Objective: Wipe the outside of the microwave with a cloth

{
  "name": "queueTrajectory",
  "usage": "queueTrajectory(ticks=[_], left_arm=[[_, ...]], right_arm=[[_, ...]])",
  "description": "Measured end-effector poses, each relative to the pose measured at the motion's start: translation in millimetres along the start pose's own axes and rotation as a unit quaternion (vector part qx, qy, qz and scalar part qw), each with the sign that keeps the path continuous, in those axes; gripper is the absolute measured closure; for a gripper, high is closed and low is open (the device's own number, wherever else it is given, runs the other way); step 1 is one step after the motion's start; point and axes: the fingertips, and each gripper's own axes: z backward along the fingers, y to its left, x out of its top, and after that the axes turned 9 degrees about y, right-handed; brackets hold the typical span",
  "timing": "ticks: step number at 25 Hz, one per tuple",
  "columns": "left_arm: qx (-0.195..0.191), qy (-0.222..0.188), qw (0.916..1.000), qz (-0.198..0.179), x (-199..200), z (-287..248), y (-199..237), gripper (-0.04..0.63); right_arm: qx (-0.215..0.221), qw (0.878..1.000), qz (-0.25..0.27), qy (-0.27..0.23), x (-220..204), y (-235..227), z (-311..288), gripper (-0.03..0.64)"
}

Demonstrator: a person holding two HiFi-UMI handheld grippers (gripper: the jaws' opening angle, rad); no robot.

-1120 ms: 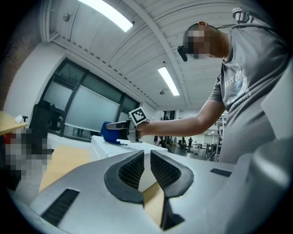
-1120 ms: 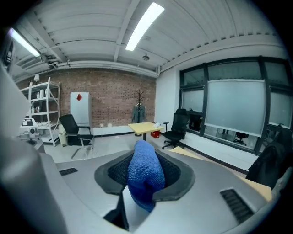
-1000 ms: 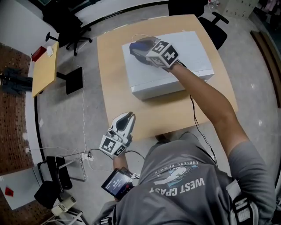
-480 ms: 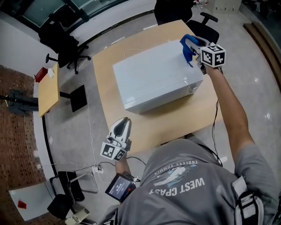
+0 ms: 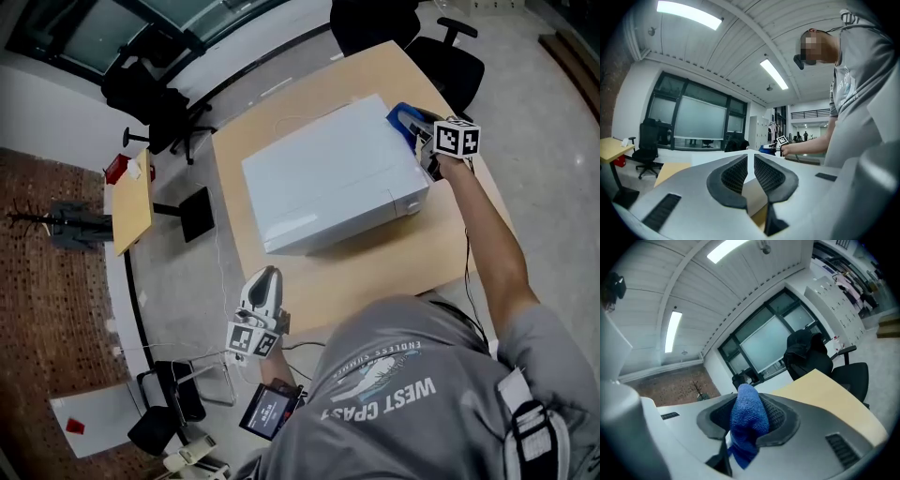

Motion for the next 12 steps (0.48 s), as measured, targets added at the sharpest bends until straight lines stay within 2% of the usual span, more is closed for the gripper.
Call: queueTrajectory(ticks=[1,3,7,12], left_arm=[[0.006,0.004,1.0,0.0,0,-1,-2,0.537],[0.016,0.009,0.9998,0.001,1,-3,-7,0.536],[0.029,0.019,0.9994,0.003,0,-12,-18,0.537],[0.044,0.033,0.9984,0.01,-8,-18,-31,0.537]], right_arm=[[0.013,1.0,-0.007,0.016,-11,-4,-3,0.488],[0.048,0.997,-0.055,0.024,-28,-12,-5,0.488],[0.112,0.979,-0.169,-0.015,-40,-30,-3,0.488],[0.134,0.964,-0.229,0.003,-79,-56,-10,0.488]])
